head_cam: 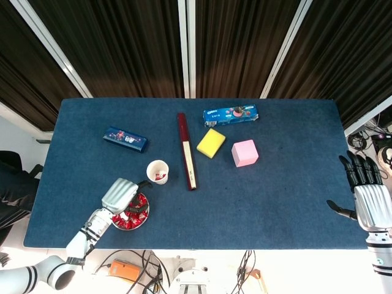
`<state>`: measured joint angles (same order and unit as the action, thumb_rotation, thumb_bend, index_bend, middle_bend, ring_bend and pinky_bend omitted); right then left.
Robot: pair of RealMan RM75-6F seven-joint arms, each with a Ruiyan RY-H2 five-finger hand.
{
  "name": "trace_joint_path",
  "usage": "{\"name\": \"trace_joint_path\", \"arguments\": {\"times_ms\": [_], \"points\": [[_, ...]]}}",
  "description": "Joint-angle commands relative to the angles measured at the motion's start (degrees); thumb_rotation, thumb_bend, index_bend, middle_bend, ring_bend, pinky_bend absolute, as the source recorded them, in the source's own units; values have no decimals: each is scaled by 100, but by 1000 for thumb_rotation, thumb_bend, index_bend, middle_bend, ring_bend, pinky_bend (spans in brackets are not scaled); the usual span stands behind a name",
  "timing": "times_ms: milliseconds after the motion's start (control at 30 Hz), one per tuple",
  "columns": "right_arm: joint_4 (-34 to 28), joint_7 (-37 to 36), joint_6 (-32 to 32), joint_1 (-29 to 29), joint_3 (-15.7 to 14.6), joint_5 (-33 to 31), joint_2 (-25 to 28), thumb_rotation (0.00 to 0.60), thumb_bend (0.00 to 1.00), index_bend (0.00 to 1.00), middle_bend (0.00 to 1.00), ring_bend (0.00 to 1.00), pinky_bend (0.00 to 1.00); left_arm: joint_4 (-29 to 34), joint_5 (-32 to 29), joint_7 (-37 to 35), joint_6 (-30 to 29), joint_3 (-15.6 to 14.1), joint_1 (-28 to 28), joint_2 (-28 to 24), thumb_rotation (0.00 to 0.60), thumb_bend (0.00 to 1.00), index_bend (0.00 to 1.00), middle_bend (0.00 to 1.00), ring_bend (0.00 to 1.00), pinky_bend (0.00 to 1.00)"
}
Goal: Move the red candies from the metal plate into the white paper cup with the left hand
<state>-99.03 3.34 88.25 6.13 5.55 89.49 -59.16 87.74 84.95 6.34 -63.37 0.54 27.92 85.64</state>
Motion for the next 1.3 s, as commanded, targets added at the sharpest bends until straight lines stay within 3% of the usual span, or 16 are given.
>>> {"name": "trace_joint_path", "arguments": {"times_ms": [33,567,1300], "points": [[14,-11,1,-8,-3,-12,-3,600,164,0,41,0,0,-91,-92,216,133,20,78,92,552,195,379,966,870,748],[46,-30,-54,3,7,-70,-29,600,164,0,41,0,0,-220,-316,599,304,-69,78,133,552,230,427,966,870,748],[47,-19,-34,-27,-10,-68,-70,600,164,0,47,0,0,-402,-223,360,163,-48,43,112,550,358,581,966,870,748]]}}
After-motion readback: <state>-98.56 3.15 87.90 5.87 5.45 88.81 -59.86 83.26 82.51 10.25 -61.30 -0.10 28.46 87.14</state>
